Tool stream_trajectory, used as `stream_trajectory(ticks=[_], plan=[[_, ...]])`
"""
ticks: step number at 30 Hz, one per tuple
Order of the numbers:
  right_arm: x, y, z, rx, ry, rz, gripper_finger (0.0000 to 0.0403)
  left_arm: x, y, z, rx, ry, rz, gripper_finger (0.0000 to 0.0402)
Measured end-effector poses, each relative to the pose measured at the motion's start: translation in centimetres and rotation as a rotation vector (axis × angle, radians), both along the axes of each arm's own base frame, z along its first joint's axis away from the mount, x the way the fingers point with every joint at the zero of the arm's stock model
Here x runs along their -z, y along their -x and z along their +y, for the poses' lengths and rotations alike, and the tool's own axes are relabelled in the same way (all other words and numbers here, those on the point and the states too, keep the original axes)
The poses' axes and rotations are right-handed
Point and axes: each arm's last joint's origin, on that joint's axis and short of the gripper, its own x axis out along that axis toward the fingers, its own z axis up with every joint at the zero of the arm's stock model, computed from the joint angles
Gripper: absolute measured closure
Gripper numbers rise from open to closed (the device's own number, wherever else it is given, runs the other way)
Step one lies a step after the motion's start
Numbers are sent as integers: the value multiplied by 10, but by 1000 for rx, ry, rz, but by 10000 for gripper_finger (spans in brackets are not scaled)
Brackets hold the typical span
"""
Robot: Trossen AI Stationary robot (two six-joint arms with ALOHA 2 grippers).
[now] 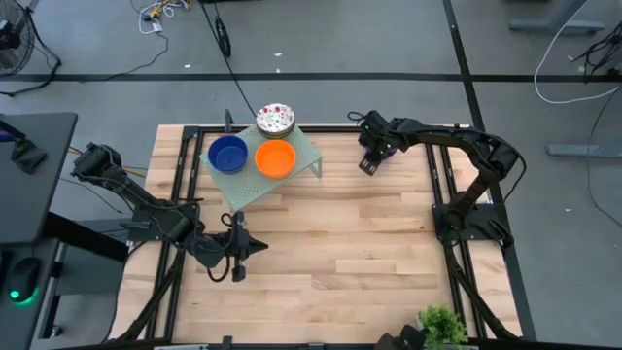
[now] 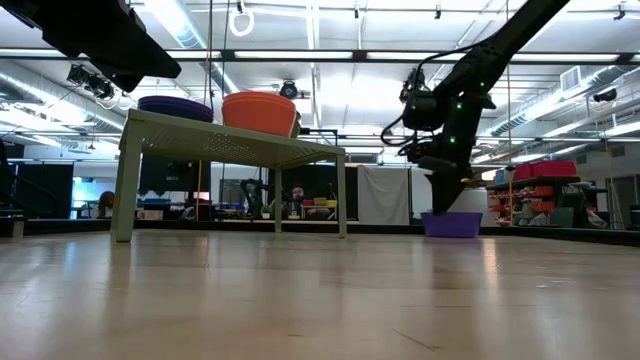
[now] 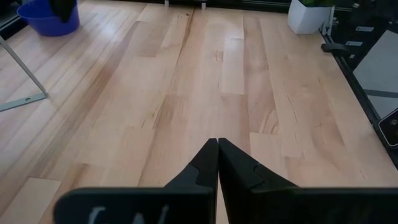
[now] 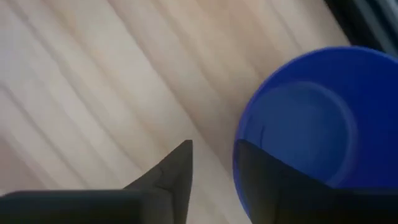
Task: Pick & Place Mini bowls
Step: Stack the blue bowl on the blue bowls on the shelf
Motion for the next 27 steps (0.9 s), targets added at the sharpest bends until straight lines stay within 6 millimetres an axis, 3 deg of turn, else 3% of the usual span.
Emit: stream_trajectory(ticks=[12, 16, 20, 27], plan=[[1, 2, 4, -84, -11, 52, 308, 0, 0, 0, 0, 1, 0, 385], [2, -3, 12, -152, -10, 67, 342, 0, 0, 0, 0, 1, 0, 385], [2, -14, 33, -255, -39, 85, 392, 0, 0, 0, 0, 1, 0, 385], [2, -37, 105, -466, -130, 160, 385, -2, -1, -1, 3, 9, -23, 385]])
